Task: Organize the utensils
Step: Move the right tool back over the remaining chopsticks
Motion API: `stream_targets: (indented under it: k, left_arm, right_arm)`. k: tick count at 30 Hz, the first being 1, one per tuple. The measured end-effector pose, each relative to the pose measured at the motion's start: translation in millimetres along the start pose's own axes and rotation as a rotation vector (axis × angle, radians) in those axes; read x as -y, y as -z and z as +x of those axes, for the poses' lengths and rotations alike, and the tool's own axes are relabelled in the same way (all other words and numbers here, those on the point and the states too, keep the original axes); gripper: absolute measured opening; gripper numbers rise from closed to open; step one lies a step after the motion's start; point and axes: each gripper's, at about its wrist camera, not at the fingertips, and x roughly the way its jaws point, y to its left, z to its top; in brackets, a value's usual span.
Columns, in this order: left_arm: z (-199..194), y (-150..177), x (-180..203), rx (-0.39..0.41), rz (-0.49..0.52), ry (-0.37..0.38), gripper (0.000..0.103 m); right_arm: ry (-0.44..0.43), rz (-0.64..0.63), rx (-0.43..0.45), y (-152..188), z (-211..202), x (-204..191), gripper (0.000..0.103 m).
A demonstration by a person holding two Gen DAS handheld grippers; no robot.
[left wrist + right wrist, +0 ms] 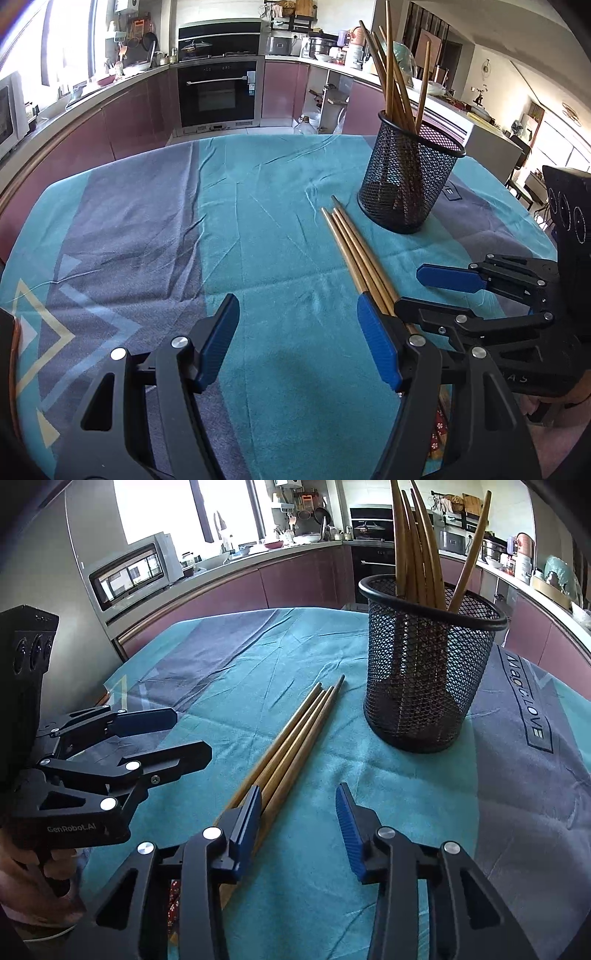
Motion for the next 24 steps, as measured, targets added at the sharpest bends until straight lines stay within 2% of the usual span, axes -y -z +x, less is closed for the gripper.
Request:
stream_targets:
  k: [11,24]
  left_arm:
    - [9.9,1.5,15.0,-0.024,0.046,0.02,0.066]
    - [25.2,1.8,19.7,-0.064,0.063,0.034,0.066]
  right_arm:
    - [0.05,-0.05,-0.016,-2.0,0.5,-4.0,0.04]
    - [0.034,-0.035,-0.018,2.3,-4.3,10.0,0.039]
